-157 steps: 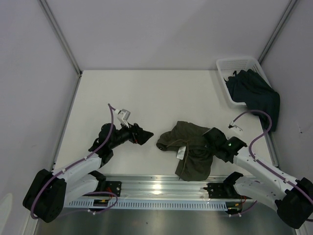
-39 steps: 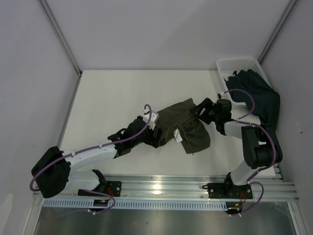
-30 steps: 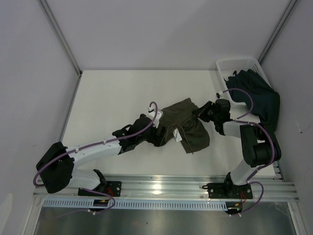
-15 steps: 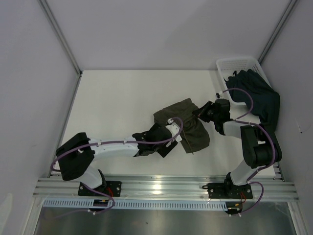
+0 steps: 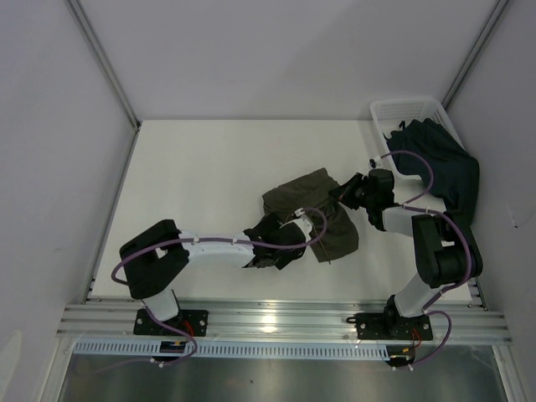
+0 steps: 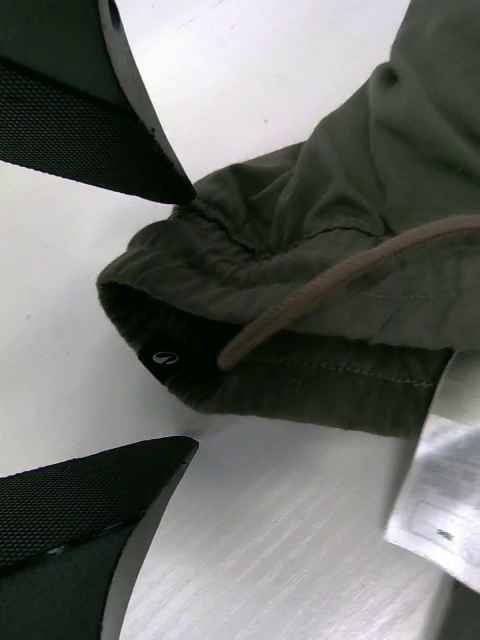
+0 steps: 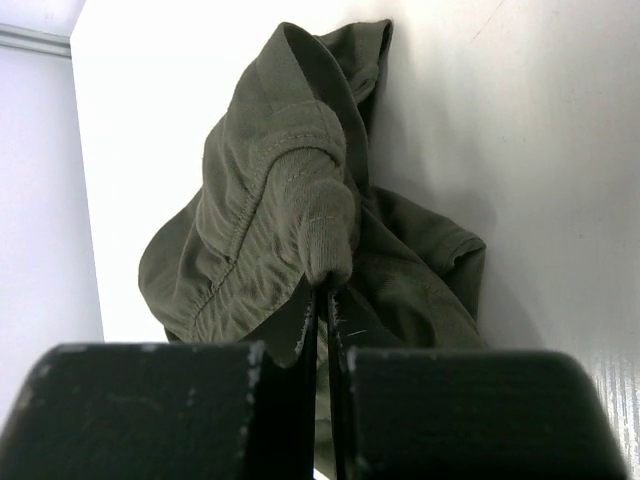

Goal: Fold and stack the shorts
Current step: Flatten the shorts out

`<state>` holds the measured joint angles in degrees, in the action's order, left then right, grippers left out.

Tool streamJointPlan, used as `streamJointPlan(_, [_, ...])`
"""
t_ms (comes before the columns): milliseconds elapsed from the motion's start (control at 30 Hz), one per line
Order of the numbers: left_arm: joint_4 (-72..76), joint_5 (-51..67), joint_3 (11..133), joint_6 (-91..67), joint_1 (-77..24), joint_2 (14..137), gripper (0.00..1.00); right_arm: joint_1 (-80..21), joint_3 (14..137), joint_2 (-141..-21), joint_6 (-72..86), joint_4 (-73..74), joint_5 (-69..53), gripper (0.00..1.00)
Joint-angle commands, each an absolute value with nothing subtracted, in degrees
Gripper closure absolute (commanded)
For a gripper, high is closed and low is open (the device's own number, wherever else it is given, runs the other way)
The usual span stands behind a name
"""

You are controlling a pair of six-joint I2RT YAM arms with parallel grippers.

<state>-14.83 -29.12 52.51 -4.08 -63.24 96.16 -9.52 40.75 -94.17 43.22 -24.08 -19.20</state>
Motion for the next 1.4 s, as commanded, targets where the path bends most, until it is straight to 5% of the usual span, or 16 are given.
streamJointPlan(0, [-16.00, -33.84, 55.72, -3.17, -63.46, 97.47, 0.01, -9.76, 42.63, -94.04, 42.45, -24.96, -20.74, 1.00])
streamJointPlan(133, [-16.00, -33.84, 56.42, -2.99, -63.46, 98.70, 0.21, -9.76, 42.45, -93.69, 42.36, -25.05, -20.66, 1.00])
streamJointPlan(167, [-16.26, -34.01, 56.60, -3.25, -63.46, 99.14, 0.38, -9.76, 42.45, -93.60, 42.36, -24.96, -20.65, 1.00])
streamJointPlan(267, [-16.87, -34.72, 56.60, -3.51, -63.46, 99.49, 0.57, -9.76, 42.45, -93.60, 42.36, -24.79, -20.57, 1.00])
streamJointPlan(433, [-17.31, -34.37, 55.64, -4.22, -63.46, 99.67, 0.64, -9.58, 42.45, -93.25, 42.36, -24.61, -20.57, 1.00])
streamJointPlan(667, [-19.16, -33.49, 56.16, -6.15, -63.46, 98.79, 1.00, -9.40, 43.50, -91.24, 42.54, -19.88, -19.69, 1.00])
streamJointPlan(900, [-23.81, -27.96, 58.62, -9.31, -63.37, 94.67, 1.00, -9.32, 49.72, -82.19, 41.05, -4.33, -15.65, 1.00])
streamJointPlan(1367, [-41.92, -9.60, 75.67, -18.19, -63.54, 65.50, 1.00, -11.07, 79.00, -56.90, 38.76, 36.11, -16.34, 1.00])
